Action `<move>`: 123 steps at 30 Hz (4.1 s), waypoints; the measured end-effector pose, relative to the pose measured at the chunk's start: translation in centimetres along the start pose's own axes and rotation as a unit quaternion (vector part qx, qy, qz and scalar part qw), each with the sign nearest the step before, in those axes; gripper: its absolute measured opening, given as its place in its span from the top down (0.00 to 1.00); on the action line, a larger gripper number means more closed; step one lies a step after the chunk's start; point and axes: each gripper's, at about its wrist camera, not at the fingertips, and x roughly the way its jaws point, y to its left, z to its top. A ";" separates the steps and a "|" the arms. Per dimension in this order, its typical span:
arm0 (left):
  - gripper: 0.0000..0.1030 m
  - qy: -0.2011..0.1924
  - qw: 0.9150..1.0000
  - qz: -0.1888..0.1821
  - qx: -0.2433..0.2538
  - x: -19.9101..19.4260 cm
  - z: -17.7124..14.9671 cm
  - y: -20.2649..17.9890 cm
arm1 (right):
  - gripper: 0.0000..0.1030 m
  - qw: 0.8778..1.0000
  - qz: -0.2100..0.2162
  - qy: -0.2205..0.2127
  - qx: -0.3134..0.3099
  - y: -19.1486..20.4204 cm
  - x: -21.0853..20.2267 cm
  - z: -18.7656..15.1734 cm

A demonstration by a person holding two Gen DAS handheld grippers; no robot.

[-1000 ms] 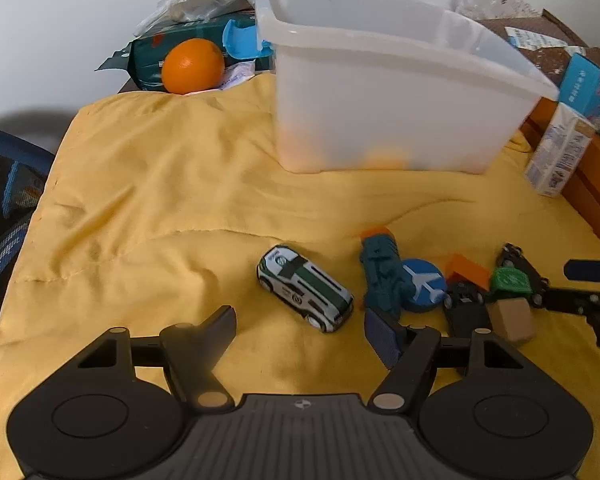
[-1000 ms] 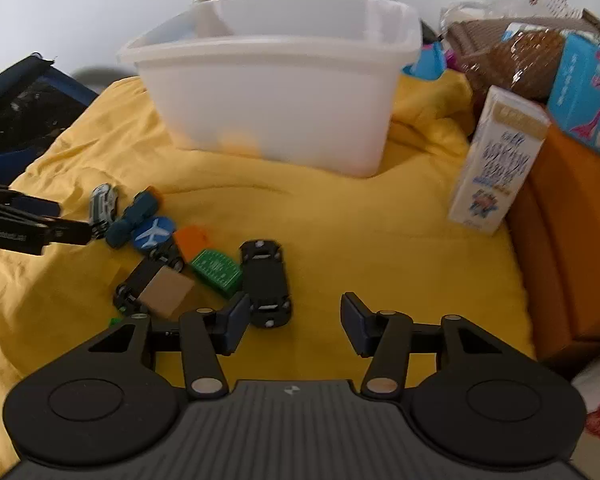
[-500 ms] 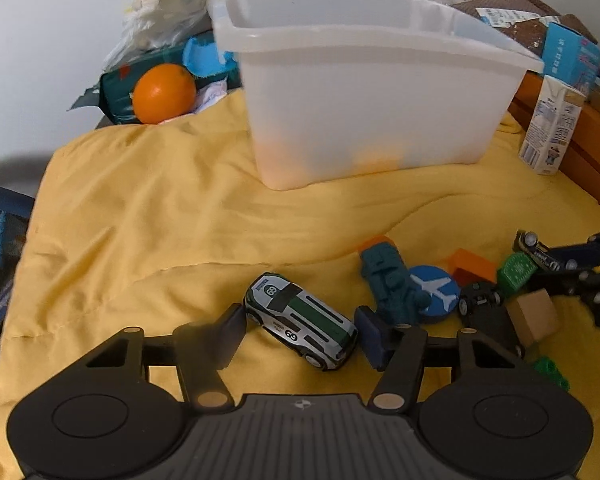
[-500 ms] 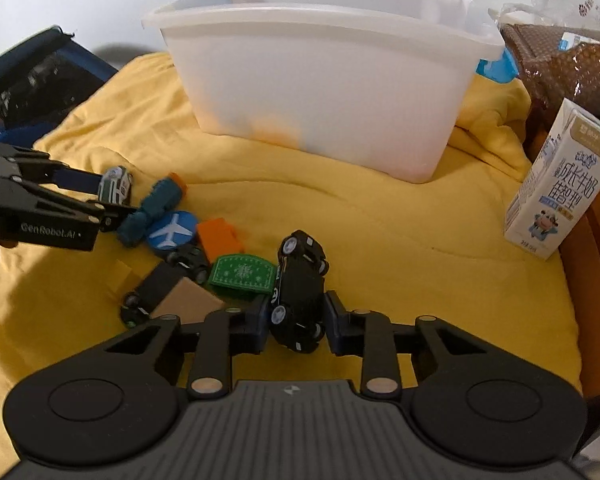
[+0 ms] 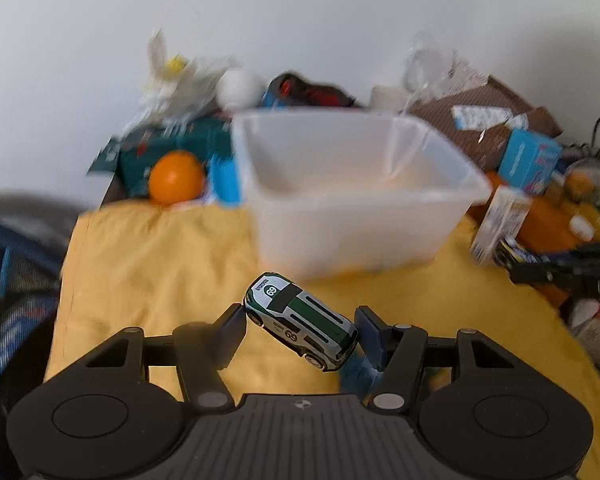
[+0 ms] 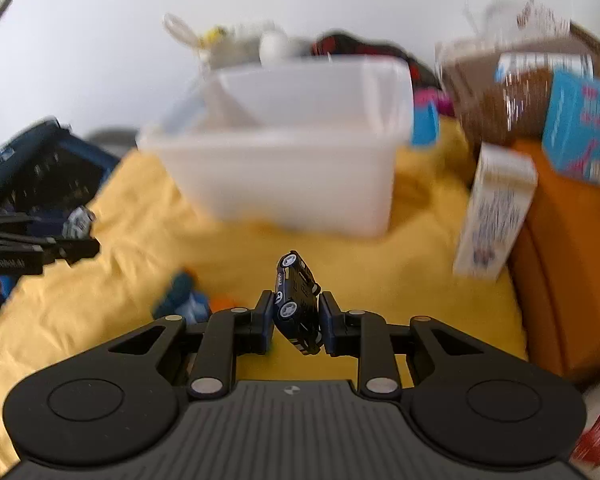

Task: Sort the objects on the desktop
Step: 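Carry both cars over the white bin and open both tools to drop them, then grasp a small yellow brick with the left tool while the right tool grasps a tan cube, then carry the yellow brick and tan cube over the bin and open both tools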

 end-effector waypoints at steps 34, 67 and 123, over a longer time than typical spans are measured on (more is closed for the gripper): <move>0.29 0.060 0.998 0.013 -0.020 5.7 16.9 1.2 | 0.35 0.999 -0.033 0.033 0.000 -1.2 4.1 19.9; 0.59 0.076 0.995 -0.009 0.066 5.3 -9.5 -6.8 | 0.61 0.996 -0.028 0.080 -0.024 5.8 5.9 -5.0; 0.30 0.063 0.998 0.014 0.000 6.0 16.2 -0.7 | 0.57 0.998 -0.026 0.053 -0.012 -1.5 3.6 19.2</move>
